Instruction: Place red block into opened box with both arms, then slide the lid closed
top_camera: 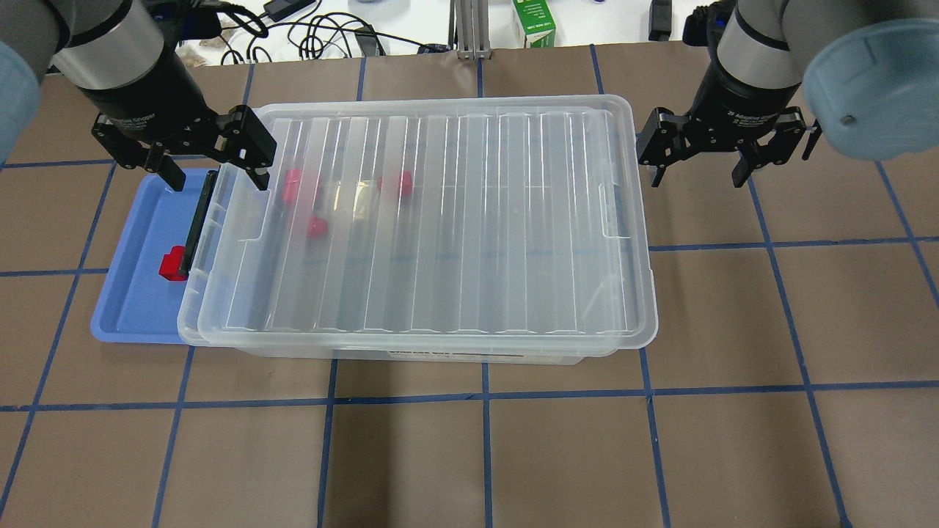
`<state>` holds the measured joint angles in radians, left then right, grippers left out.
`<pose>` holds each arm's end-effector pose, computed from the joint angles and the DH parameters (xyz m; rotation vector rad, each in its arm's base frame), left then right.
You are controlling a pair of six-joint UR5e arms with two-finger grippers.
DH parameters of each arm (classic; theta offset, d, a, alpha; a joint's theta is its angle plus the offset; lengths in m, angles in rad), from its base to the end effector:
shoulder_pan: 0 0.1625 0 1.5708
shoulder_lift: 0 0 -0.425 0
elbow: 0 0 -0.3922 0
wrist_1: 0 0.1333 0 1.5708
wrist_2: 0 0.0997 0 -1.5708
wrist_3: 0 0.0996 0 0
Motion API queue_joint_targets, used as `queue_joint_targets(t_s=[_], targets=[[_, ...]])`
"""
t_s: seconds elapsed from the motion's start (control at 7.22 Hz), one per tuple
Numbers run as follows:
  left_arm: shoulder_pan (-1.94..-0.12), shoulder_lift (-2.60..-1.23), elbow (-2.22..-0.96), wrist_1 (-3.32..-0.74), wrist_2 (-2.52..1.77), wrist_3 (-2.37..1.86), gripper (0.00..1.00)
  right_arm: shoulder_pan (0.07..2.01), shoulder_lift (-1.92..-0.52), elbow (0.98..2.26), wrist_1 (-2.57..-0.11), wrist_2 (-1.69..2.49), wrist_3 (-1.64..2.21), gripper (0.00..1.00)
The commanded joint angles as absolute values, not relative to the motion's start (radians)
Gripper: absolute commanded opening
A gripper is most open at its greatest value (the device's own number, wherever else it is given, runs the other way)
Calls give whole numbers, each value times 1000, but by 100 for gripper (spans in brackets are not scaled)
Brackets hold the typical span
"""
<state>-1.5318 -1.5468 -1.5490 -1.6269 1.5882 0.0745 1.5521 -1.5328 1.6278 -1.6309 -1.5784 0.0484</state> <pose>-0.1127 -0.4850 0.5047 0.0556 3.1243 0.0176 0.1231 -0.5051 0.4470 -0.1049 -3.1312 -0.0545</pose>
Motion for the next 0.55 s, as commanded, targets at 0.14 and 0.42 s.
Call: queue_joint_targets(t_s=[0.14, 0.42], targets=[[-1532, -1545, -1549, -1626, 1589, 75, 100, 1555, -1432, 1628, -1704, -1578, 48, 100], [-1532, -1545, -1549, -1626, 1588, 75, 100, 1560, -1388, 1626, -1747, -1553, 41, 100]])
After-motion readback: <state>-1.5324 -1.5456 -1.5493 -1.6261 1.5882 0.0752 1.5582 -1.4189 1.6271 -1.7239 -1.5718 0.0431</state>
